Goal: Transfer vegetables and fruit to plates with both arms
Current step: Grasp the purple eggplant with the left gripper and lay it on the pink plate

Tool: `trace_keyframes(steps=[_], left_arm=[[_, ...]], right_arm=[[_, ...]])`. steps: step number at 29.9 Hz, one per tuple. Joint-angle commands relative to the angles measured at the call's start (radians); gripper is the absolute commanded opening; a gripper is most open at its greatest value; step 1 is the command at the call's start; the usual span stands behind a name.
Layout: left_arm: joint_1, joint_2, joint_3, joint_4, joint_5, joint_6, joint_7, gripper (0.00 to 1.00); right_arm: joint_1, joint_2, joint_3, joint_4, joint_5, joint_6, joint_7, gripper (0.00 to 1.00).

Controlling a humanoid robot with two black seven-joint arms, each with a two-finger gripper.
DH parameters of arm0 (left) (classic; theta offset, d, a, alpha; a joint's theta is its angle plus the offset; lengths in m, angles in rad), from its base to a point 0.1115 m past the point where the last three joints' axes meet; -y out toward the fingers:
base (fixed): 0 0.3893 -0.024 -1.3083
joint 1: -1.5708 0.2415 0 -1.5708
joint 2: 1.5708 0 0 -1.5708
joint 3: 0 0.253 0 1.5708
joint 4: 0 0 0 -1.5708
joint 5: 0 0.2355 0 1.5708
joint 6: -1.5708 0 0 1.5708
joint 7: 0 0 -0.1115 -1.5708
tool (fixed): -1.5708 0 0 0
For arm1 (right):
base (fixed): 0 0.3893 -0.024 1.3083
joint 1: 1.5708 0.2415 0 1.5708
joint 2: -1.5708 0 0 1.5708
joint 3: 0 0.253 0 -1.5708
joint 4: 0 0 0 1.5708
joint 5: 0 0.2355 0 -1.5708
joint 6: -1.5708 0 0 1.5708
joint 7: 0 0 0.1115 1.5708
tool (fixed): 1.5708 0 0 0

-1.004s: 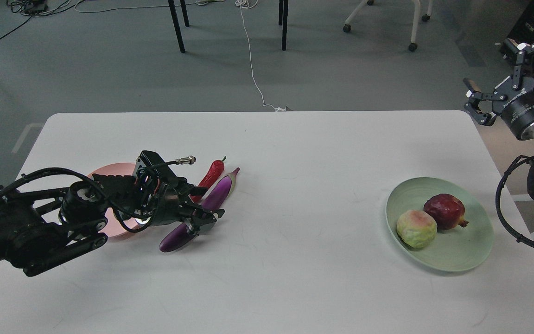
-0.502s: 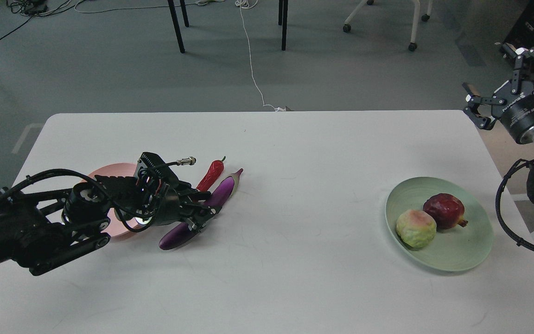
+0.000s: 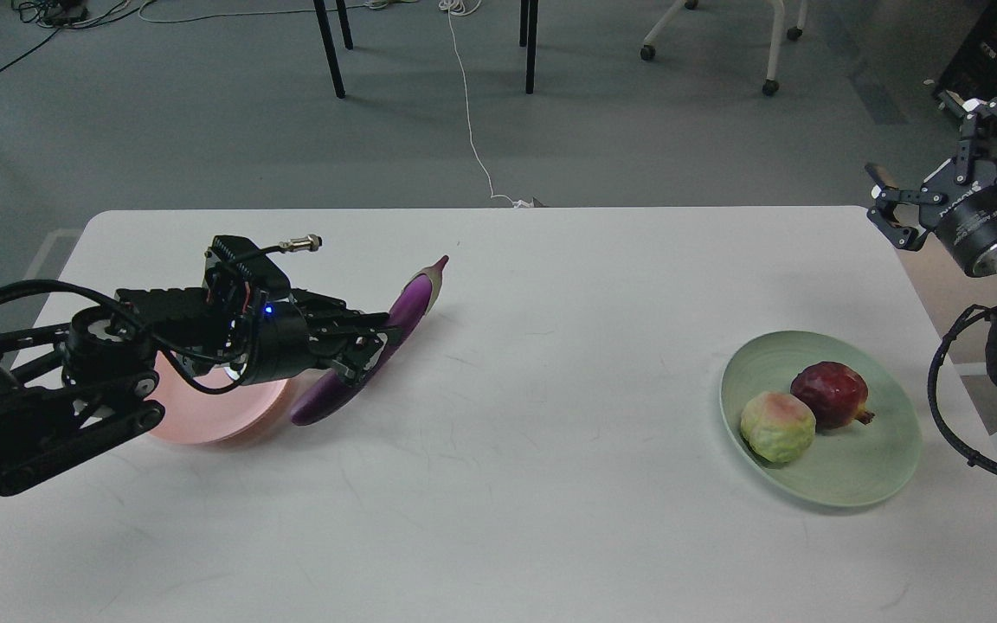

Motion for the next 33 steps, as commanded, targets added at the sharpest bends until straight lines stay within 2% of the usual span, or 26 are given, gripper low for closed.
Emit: trace_keyframes(steps=[1, 6, 14, 16, 20, 27, 33], left_arm=[[0.004, 0.125, -0.015, 0.001, -0.032, -0.003, -0.001, 0.09], [0.079, 0.211, 0.004, 0.048, -0.043, 0.006, -0.006, 0.09], [0.156, 0.175, 0.005, 0.160, -0.046, 0.009, -0.003, 0.12], [0.162, 0.162, 0.005, 0.169, -0.048, 0.009, -0.003, 0.16], [0.175, 0.144, 0.005, 0.195, -0.075, 0.017, 0.005, 0.36], [0.166, 0.110, -0.005, 0.263, -0.106, 0.032, -0.004, 0.50], [0.135, 0.116, -0.011, 0.263, -0.106, 0.032, -0.006, 0.54]], right_arm=[[0.001, -0.005, 0.001, 0.000, 0.000, 0.000, 0.000, 0.99], [-0.010, -0.005, 0.001, -0.006, 0.000, 0.002, 0.000, 0.99], [-0.010, -0.005, 0.001, -0.003, 0.000, 0.002, 0.000, 0.99], [-0.010, -0.005, 0.001, -0.004, -0.001, 0.002, 0.000, 0.99], [-0.013, -0.005, -0.001, -0.006, -0.001, 0.002, 0.000, 0.99], [-0.015, -0.005, -0.001, -0.006, -0.003, 0.002, 0.001, 0.99], [-0.034, -0.005, 0.001, -0.006, -0.003, 0.002, 0.001, 0.99]])
